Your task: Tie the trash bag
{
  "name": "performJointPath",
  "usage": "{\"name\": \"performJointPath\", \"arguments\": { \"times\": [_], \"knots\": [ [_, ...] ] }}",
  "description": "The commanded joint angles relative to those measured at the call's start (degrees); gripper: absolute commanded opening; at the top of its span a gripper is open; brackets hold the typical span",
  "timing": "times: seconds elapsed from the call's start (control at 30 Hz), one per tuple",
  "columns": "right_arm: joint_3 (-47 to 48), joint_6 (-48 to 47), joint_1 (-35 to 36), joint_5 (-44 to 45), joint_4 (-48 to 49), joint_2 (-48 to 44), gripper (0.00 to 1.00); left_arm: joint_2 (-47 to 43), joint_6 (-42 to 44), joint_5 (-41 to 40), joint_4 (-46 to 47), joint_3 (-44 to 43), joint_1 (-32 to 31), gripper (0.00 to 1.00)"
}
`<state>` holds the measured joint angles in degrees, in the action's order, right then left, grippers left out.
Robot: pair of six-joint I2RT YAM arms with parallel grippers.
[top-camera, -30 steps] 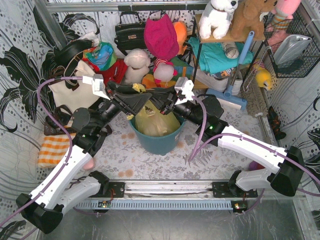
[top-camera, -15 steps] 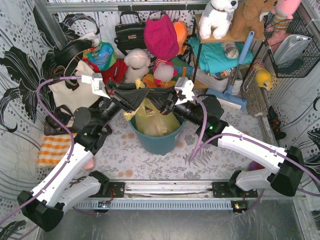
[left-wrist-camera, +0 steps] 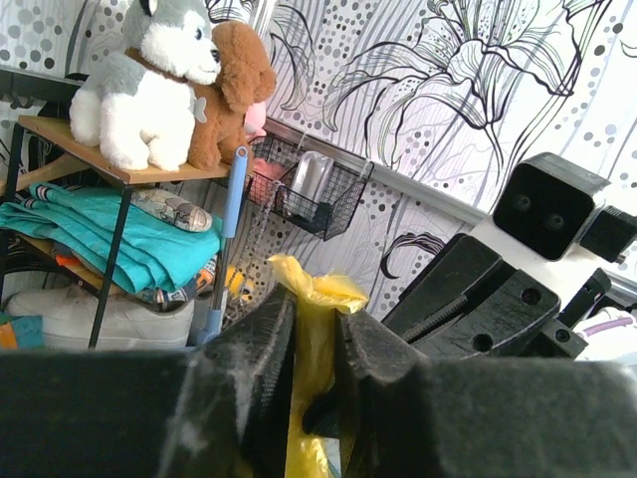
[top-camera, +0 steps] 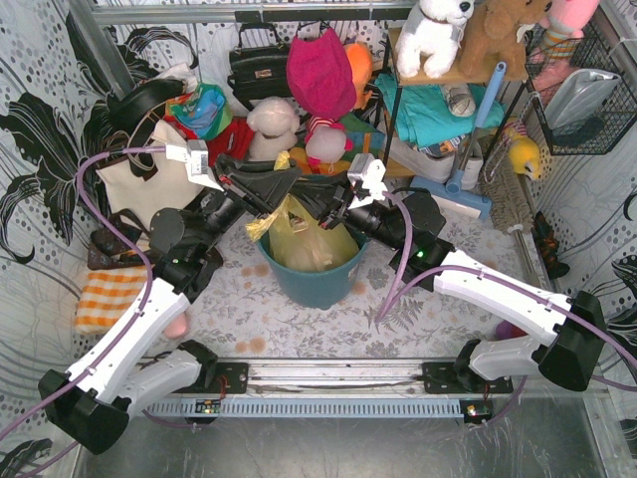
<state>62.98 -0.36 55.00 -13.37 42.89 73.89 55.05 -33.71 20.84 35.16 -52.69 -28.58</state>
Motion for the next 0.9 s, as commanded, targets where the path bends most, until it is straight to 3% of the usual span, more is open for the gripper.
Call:
{"name": "performJointPath", "arguments": {
  "times": [0.0,0.17,0.33,0.43,0.5,0.57,0.67,0.8,0.87],
  "knots": [
    [0.39,1.37,0.27,-1.4,3.51,-0.5,0.0,0.31,1.14,0.52,2.71,-2.73,-0.33,0.24],
    [0.0,1.5,0.24,-1.42,3.42,-0.99,0.0,0.52,1.02,0.22,2.15,-3.25,-0.32,0.01],
    [-0.28,0.87,0.22,-1.96,1.56,-2.69,0.01,0.72,1.05,-0.64,1.25,-3.43,-0.33,0.0],
    [-0.3,-1.32,0.22,-3.92,-2.03,-4.77,0.34,0.65,1.24,-1.76,-0.07,-3.69,-0.32,0.0],
    [-0.58,-4.72,0.2,-6.66,-4.56,-6.65,0.49,0.88,1.28,-2.19,-1.43,-4.18,-0.34,0.0],
    [-0.92,-9.49,0.2,-10.54,-6.83,-8.48,0.58,1.18,1.33,-2.5,-3.13,-4.97,-0.34,0.0],
    [-0.15,-20.21,0.31,-19.07,-12.29,-10.05,0.64,1.85,1.03,-3.78,-7.41,-6.96,-0.32,0.0],
    [-0.27,-40.23,0.77,-27.03,-19.62,-10.67,0.73,2.67,-0.24,-5.92,-13.85,-9.39,-0.29,0.0],
    [0.13,-48.35,0.93,-27.7,-22.44,-10.34,0.83,2.82,-0.96,-6.59,-15.97,-10.44,-0.26,0.0]
  ]
}}
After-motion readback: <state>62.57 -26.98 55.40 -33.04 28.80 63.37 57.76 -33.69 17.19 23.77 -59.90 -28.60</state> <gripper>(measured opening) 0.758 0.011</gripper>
